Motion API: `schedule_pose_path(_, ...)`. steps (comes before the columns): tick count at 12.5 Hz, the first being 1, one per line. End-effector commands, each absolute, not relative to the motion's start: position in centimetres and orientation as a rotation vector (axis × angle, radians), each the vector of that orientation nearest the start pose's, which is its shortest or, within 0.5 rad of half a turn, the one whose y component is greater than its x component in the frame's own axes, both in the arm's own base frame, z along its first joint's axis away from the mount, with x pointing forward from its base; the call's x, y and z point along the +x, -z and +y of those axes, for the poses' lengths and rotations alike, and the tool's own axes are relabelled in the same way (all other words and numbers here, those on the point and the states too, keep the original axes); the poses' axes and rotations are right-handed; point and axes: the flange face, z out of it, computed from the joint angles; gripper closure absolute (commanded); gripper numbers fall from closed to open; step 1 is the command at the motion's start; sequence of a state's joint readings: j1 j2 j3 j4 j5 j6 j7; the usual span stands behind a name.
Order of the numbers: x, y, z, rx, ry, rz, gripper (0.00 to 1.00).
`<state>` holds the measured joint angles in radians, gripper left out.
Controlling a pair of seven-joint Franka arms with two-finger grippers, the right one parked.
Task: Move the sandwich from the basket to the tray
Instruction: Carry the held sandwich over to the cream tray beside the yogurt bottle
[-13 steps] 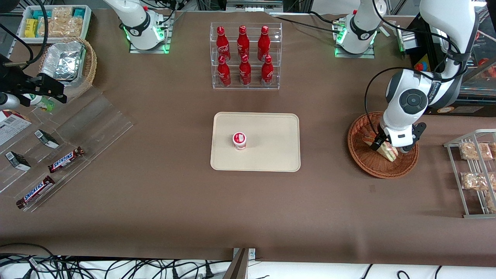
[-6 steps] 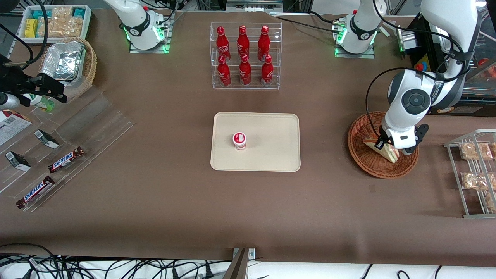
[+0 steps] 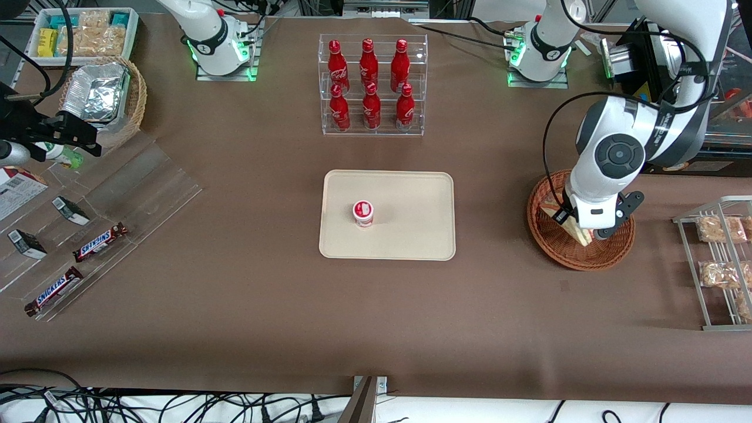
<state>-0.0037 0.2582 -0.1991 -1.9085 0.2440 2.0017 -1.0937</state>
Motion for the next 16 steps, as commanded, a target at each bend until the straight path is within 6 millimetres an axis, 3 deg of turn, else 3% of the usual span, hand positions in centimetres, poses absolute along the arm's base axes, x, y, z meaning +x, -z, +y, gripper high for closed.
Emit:
schedule_pose_path(1,59.2,-39.8,-13.3,-2.769,-0.09,-0.999,0.6)
schedule_pose_path(8,55.4,-43.0,-27.7,-2.955,-0.045,-0.692,0.6)
schedule_pose_path(10,54.8,-42.1,-31.4,-3.037,-0.017,-0.586,0.6)
schedule_pose_path(11,54.5,-41.6,-32.8,-3.075,0.0,-0.548,0.6)
schedule_pose_path(14,54.3,-40.3,-34.2,-3.129,-0.004,-0.375,0.6)
schedule_pose_path(16,54.4,-38.4,-35.6,-3.164,0.013,-0.316,0.6)
